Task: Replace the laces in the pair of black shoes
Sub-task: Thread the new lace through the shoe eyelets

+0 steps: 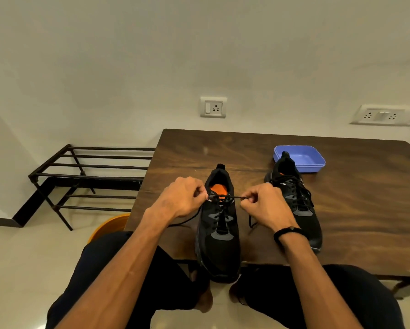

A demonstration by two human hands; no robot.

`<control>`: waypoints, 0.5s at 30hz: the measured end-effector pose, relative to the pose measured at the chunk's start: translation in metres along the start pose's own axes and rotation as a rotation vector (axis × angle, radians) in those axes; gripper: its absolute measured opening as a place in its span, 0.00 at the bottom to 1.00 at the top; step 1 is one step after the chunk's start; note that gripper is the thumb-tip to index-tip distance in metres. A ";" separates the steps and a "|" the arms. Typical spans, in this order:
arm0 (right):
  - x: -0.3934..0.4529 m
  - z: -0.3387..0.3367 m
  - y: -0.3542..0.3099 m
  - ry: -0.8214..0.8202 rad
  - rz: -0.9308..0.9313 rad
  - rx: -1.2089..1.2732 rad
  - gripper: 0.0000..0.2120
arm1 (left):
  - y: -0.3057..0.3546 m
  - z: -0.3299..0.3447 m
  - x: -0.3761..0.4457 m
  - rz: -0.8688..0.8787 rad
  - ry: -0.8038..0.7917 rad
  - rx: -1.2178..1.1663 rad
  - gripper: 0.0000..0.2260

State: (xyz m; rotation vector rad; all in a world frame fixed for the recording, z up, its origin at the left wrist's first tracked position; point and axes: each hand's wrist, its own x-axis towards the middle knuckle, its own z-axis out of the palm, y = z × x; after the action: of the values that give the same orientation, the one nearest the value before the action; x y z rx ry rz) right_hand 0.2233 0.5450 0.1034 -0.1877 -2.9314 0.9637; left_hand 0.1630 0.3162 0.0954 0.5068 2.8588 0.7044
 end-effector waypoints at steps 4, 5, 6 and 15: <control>0.001 -0.027 0.017 -0.068 0.103 -0.017 0.06 | -0.006 -0.001 0.000 -0.208 0.005 0.263 0.07; 0.002 -0.026 0.021 -0.089 0.131 -0.042 0.05 | -0.004 0.001 -0.001 -0.248 -0.016 0.281 0.08; 0.003 -0.024 0.024 -0.111 0.158 -0.058 0.05 | -0.002 0.004 0.000 -0.273 -0.037 0.282 0.09; -0.004 -0.054 0.025 -0.419 0.216 0.582 0.11 | 0.002 -0.041 -0.023 -0.162 -0.151 -0.690 0.14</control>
State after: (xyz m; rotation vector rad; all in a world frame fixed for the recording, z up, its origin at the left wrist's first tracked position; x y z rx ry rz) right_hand 0.2340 0.5963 0.1321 -0.3061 -2.8362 2.0560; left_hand 0.1761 0.2924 0.1345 0.2053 2.2709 1.4487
